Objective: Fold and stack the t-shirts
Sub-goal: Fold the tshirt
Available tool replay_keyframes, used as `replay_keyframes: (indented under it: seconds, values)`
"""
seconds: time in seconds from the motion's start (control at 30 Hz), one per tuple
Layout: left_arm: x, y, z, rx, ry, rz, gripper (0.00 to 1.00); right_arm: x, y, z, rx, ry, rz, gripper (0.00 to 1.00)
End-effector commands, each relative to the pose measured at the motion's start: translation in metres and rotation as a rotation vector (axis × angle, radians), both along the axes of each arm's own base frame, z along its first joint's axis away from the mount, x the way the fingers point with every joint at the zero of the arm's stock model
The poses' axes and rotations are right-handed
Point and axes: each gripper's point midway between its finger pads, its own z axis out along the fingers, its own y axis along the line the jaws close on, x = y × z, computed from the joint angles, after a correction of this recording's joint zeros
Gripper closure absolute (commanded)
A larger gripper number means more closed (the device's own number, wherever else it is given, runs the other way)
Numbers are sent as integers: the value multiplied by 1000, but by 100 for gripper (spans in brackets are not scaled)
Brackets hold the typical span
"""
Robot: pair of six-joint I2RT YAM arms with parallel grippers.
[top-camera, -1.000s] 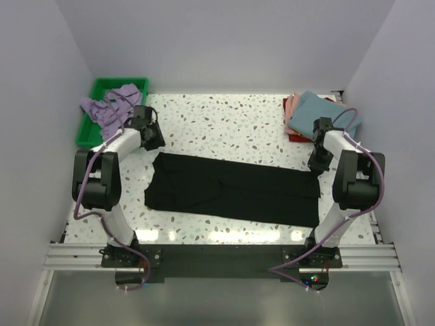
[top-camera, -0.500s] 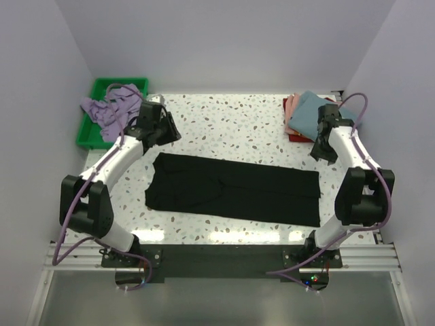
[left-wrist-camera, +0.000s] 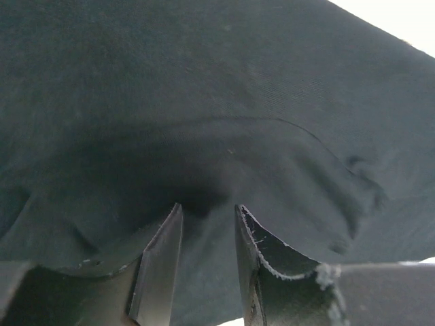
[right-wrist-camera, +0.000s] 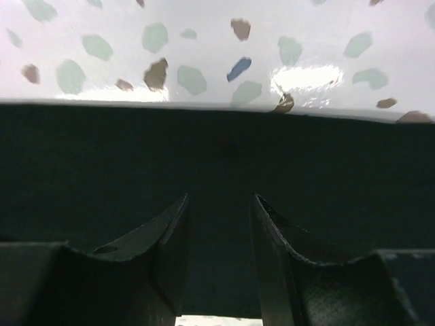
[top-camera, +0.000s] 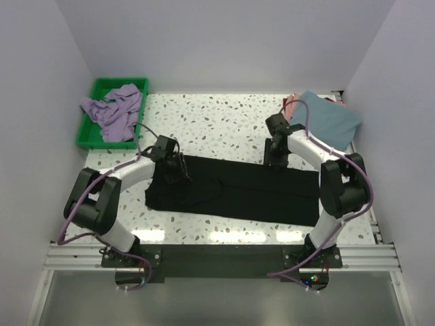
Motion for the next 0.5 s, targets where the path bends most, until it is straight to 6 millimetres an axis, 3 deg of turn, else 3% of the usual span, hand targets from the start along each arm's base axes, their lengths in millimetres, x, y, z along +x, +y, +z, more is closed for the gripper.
replay_keyframes:
  seconds: [0.0,0.2,0.23,0.3,0.33,0.37,0.43,0.47]
  values:
    - [16,-5,-8,-25,-15,-13,59,-5,6,-20,21,40,11,58]
    - [35,18,-42,26,55,-34,60,-11,-3,-43,-36,105,32,58]
    - [47,17,-37,30,42,-46,60,-13,-2,-48,-37,123,35,58]
    - [56,23,-48,69,61,-86,60,-15,-1,-51,-33,140,34,58]
    - [72,23,-41,87,37,-94,60,-18,-2,-56,-40,162,35,58]
    - [76,25,-51,106,57,-119,60,-20,-2,-57,-46,171,38,58]
    - [101,24,-42,124,27,-131,60,-23,-5,-61,-55,196,36,58]
    - [106,27,-53,141,47,-143,60,-25,-5,-63,-56,207,33,58]
